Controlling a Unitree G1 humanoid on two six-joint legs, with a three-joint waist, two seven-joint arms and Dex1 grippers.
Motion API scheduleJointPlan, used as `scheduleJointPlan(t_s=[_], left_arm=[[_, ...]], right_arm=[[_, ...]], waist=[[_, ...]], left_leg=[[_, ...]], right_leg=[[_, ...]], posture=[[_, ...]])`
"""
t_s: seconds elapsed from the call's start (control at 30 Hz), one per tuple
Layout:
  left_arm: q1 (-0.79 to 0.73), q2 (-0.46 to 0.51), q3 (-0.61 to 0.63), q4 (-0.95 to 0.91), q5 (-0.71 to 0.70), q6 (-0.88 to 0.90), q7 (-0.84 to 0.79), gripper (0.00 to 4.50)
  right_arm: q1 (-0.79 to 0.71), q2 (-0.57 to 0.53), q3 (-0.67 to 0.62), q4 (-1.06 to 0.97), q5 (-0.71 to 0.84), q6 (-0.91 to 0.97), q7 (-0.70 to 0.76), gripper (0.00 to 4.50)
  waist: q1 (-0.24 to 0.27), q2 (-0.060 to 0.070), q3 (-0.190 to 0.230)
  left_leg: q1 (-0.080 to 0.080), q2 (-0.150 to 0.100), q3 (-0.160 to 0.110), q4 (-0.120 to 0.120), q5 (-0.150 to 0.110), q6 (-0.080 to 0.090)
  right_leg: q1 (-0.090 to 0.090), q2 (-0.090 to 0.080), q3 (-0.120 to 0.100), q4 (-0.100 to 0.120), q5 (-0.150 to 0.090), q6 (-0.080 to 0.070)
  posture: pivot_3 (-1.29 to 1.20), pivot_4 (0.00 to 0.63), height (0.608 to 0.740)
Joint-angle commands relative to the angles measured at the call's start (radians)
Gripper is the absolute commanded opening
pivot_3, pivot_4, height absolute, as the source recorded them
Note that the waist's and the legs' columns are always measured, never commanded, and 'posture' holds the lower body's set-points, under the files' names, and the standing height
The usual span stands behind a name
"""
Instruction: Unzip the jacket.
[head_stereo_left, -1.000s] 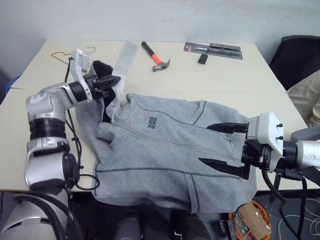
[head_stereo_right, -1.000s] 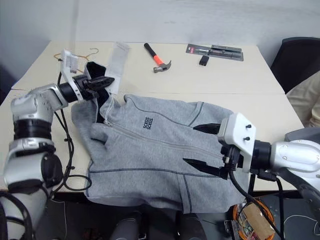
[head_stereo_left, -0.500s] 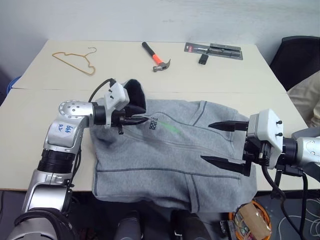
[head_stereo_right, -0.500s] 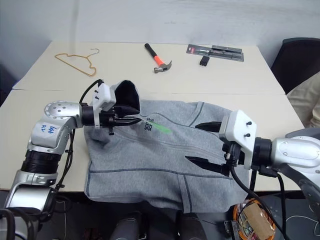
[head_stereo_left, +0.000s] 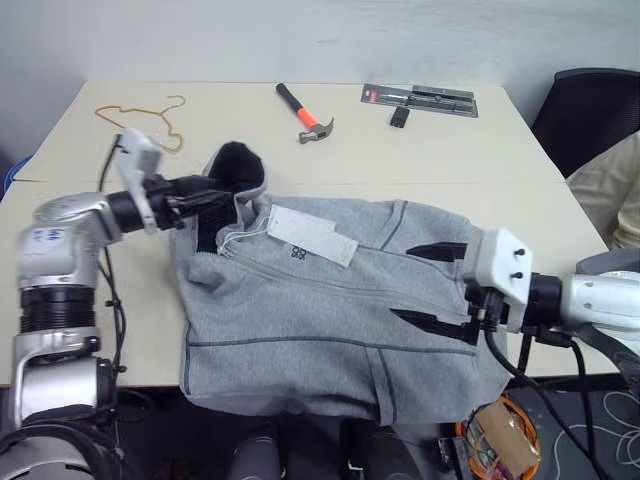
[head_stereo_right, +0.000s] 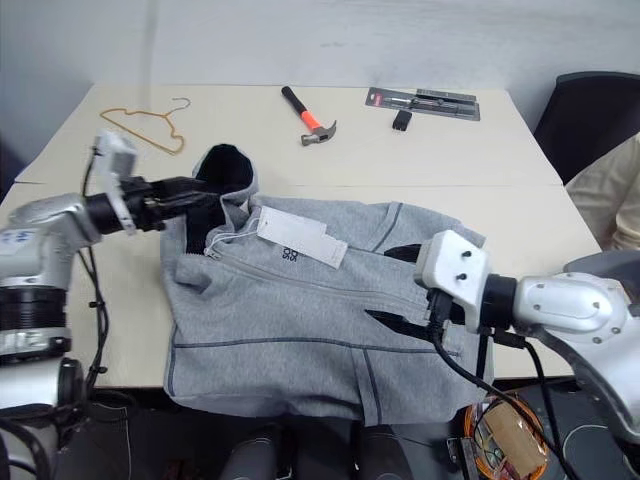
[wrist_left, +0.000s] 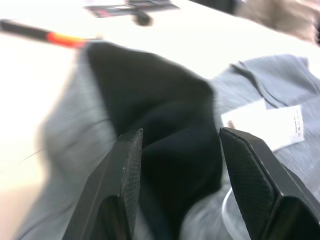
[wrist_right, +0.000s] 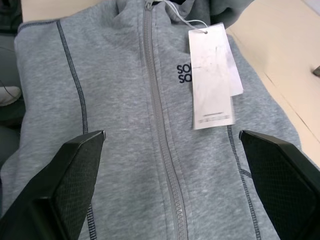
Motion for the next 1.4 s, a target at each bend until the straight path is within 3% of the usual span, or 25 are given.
scheduleJointPlan(t_s=[0.03, 0.13, 0.23, 0.37, 0.47, 0.57, 0.63, 0.77, 0.87, 1.0, 1.17, 1.33, 1.4], left_arm=[[0.027, 0.017, 0.005, 0.148, 0.106, -0.097, 0.167, 2.57], [-0.009, 0.024, 0.033, 0.301, 0.168, -0.166, 0.372, 2.57], [-0.014, 0.018, 0.105, 0.222, 0.049, -0.066, 0.301, 2.57], [0.093, 0.061, 0.185, -0.241, -0.316, 0.336, 0.064, 2.57], [0.188, 0.141, 0.191, -0.521, -0.494, 0.479, -0.056, 2.57], [0.288, 0.268, 0.151, -0.696, -0.581, 0.517, -0.221, 2.57], [0.34, 0.346, 0.105, -0.76, -0.556, 0.467, -0.301, 2.57], [0.375, 0.436, -0.037, -0.733, -0.342, 0.228, -0.362, 2.57], [0.343, 0.425, -0.093, -0.648, -0.242, 0.093, -0.361, 2.57], [0.271, 0.382, -0.1, -0.581, -0.243, 0.077, -0.354, 2.57], [0.227, 0.347, -0.112, -0.544, -0.232, 0.07, -0.345, 2.57], [0.212, 0.325, -0.116, -0.515, -0.212, 0.058, -0.333, 2.62], [0.202, 0.321, -0.134, -0.469, -0.171, 0.016, -0.335, 2.62]], right_arm=[[-0.088, 0.035, 0.055, 0.023, -0.043, -0.028, 0.0, 4.5], [-0.175, 0.077, 0.132, 0.079, -0.122, -0.058, -0.003, 4.5], [-0.237, 0.103, 0.189, 0.12, -0.204, -0.098, -0.002, 4.5], [-0.273, 0.148, 0.326, 0.171, -0.417, -0.231, -0.031, 4.5], [-0.285, 0.223, 0.402, 0.223, -0.543, -0.281, -0.092, 4.5], [-0.297, 0.307, 0.47, 0.279, -0.656, -0.32, -0.147, 4.5], [-0.305, 0.356, 0.516, 0.335, -0.745, -0.371, -0.187, 4.5], [-0.348, 0.476, 0.594, 0.516, -0.911, -0.46, -0.299, 4.5], [-0.375, 0.561, 0.607, 0.634, -0.971, -0.497, -0.358, 4.5], [-0.406, 0.642, 0.6, 0.739, -1.023, -0.534, -0.418, 4.5], [-0.428, 0.688, 0.595, 0.816, -1.061, -0.588, -0.443, 4.5], [-0.474, 0.724, 0.583, 0.908, -1.086, -0.634, -0.486, 3.01], [-0.489, 0.744, 0.593, 0.948, -1.096, -0.656, -0.504, 2.77]], waist=[[-0.001, 0.0, 0.0], [-0.003, -0.001, 0.0], [0.001, -0.002, 0.0], [0.007, -0.003, 0.0], [-0.009, -0.003, 0.0], [-0.021, -0.001, 0.0], [-0.031, 0.0, 0.0], [-0.036, 0.0, 0.001], [-0.036, 0.0, 0.001], [-0.035, -0.001, 0.0], [-0.037, -0.001, 0.0], [-0.041, -0.001, 0.0], [-0.041, -0.001, 0.0]], left_leg=[[0.0, 0.0, 0.0, 0.0, 0.0, 0.0], [-0.001, 0.0, 0.0, 0.0, 0.0, 0.0], [-0.005, 0.0, -0.001, 0.0, 0.0, 0.0], [-0.015, 0.0, -0.002, 0.003, 0.0, 0.0], [-0.015, -0.001, -0.002, 0.003, -0.001, 0.0], [-0.013, -0.001, -0.001, 0.003, 0.0, -0.001], [-0.01, 0.0, 0.0, 0.002, 0.002, -0.003], [-0.006, 0.0, -0.001, 0.0, 0.003, -0.007], [-0.006, 0.0, 0.0, -0.001, 0.003, -0.007], [-0.015, 0.0, 0.0, 0.001, 0.003, -0.006], [-0.015, 0.0, 0.0, 0.0, 0.003, -0.006], [-0.014, 0.0, 0.0, 0.001, 0.003, -0.006], [-0.014, 0.0, 0.0, 0.001, 0.003, -0.006]], right_leg=[[0.0, 0.0, 0.0, 0.0, 0.0, 0.0], [-0.001, 0.0, -0.001, 0.0, 0.0, 0.0], [-0.004, -0.001, -0.002, 0.0, 0.0, 0.0], [-0.011, -0.002, -0.004, 0.004, 0.0, 0.0], [-0.011, -0.003, -0.003, 0.004, 0.0, 0.0], [-0.011, -0.003, -0.001, 0.005, 0.0, 0.0], [-0.011, -0.001, 0.0, 0.005, -0.001, -0.002], [-0.011, 0.001, 0.0, 0.009, -0.003, -0.006], [-0.011, 0.001, 0.001, 0.01, -0.003, -0.006], [-0.018, 0.001, 0.0, 0.011, -0.003, -0.006], [-0.018, 0.001, 0.0, 0.011, -0.003, -0.006], [-0.019, 0.001, 0.001, 0.012, -0.003, -0.006], [-0.019, 0.001, 0.001, 0.012, -0.003, -0.006]], posture=[[0.0, 0.15, 0.74], [0.0, 0.15, 0.74], [0.0, 0.15, 0.74], [0.0, 0.15, 0.74], [0.0, 0.15, 0.74], [0.0, 0.15, 0.74], [0.0, 0.15, 0.74], [0.0, 0.15, 0.74], [0.0, 0.15, 0.74], [0.0, 0.15, 0.74], [0.0, 0.15, 0.74], [0.0, 0.15, 0.74], [0.0, 0.15, 0.74]])
